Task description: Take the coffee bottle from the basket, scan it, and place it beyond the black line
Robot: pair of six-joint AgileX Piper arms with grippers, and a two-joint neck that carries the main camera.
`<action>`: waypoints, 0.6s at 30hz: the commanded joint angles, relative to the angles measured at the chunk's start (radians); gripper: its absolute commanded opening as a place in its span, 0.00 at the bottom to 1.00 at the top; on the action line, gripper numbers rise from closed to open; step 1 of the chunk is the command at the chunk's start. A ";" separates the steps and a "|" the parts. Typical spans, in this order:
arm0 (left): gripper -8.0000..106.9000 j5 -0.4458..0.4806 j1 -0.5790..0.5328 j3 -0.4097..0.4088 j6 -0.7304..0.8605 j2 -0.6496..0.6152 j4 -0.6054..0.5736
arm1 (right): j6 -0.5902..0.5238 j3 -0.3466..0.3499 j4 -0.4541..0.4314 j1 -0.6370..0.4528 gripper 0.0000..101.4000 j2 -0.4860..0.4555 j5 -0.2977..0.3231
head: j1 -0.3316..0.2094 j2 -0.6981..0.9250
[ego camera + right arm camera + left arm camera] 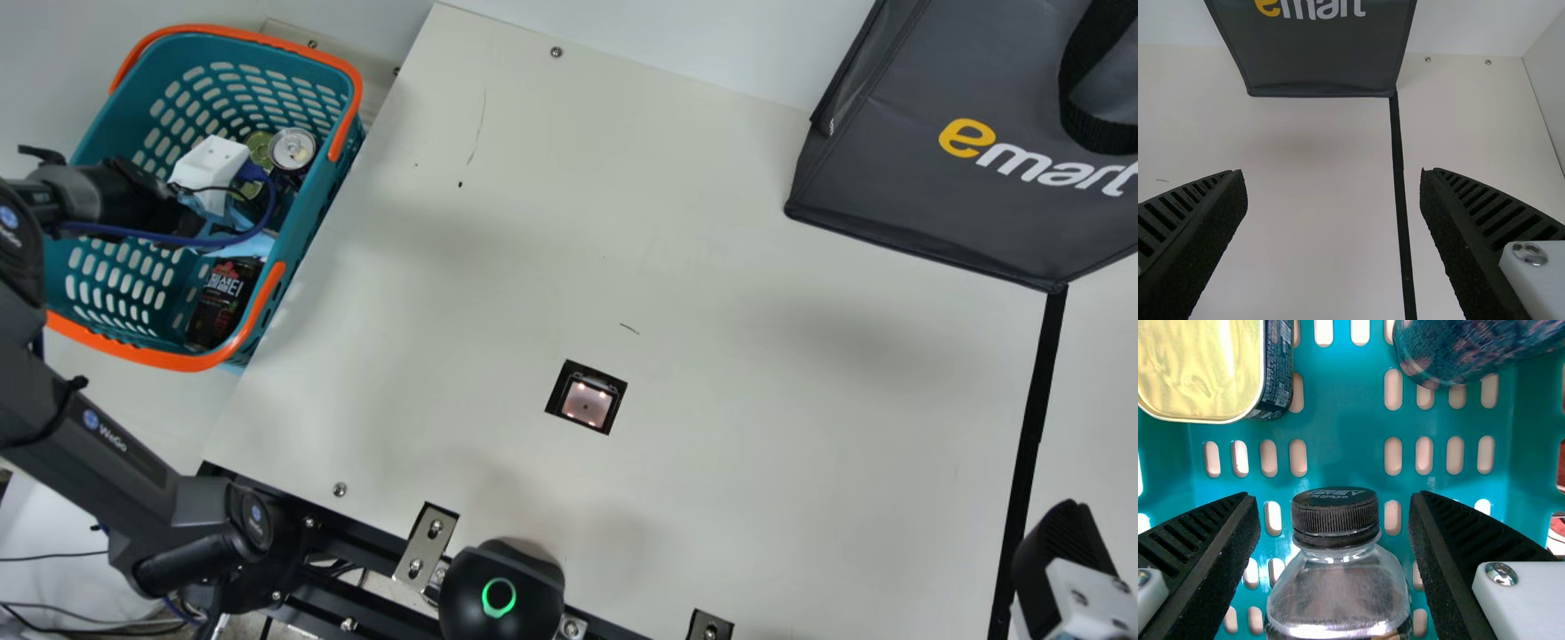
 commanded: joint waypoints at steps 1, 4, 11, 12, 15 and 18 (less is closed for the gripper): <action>0.85 -0.005 -0.001 -0.004 0.005 0.007 -0.009 | 0.000 0.000 0.000 0.000 0.90 0.000 0.000 | -0.026 0.002; 0.85 -0.012 -0.001 -0.008 0.015 0.019 -0.022 | 0.000 0.000 0.000 0.000 0.90 0.000 0.000 | -0.026 0.002; 0.85 -0.024 -0.001 -0.017 0.035 0.039 -0.047 | 0.000 0.000 0.000 0.000 0.90 0.000 0.000 | -0.026 0.002; 0.85 -0.026 -0.001 -0.019 0.038 0.042 -0.050 | 0.000 0.000 0.000 0.000 0.90 0.000 0.000 | -0.026 0.002; 0.85 -0.029 -0.002 -0.022 0.047 0.049 -0.060 | 0.000 0.000 0.000 0.000 0.90 0.000 0.000 | -0.026 0.002; 0.79 -0.033 -0.002 -0.025 0.056 0.055 -0.071 | 0.000 0.000 0.000 0.000 0.90 0.000 0.000 | -0.026 0.002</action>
